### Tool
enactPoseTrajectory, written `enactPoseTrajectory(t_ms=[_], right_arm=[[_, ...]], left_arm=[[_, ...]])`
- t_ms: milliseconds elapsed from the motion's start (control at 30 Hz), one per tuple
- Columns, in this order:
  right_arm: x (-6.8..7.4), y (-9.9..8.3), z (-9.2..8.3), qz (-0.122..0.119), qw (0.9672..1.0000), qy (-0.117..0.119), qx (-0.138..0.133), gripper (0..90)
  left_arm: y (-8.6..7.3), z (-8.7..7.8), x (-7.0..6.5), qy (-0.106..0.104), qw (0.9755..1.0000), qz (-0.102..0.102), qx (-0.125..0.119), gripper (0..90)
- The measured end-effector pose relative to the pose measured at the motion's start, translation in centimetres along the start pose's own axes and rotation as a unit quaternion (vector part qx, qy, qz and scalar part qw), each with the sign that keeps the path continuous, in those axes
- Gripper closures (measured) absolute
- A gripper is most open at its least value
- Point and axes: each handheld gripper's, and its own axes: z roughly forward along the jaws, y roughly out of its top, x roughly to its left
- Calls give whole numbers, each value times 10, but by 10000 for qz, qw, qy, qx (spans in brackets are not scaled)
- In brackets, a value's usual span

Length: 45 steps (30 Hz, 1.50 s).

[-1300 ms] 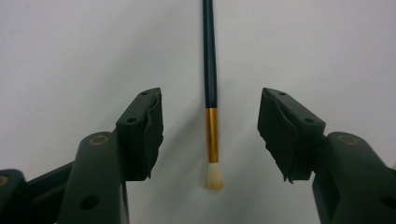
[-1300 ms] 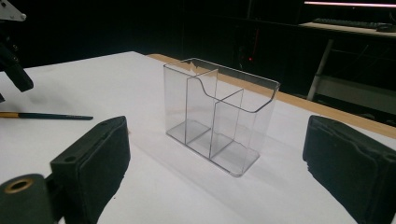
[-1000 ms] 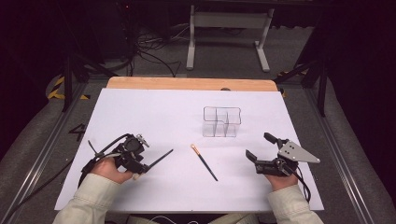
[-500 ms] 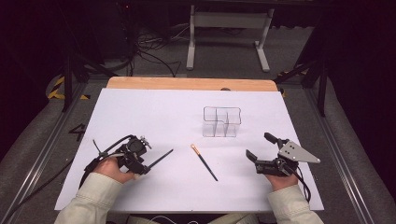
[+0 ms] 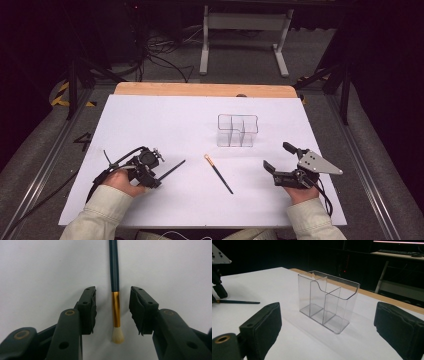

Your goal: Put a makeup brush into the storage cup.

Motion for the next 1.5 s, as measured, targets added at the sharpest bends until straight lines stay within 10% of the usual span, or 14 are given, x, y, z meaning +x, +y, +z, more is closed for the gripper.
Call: enactPoseTrajectory(t_ms=[1500], right_arm=[[0,0,0,-19,10000,20,39,91]], left_arm=[[-4,0,-2,160,9996,189,165,753]])
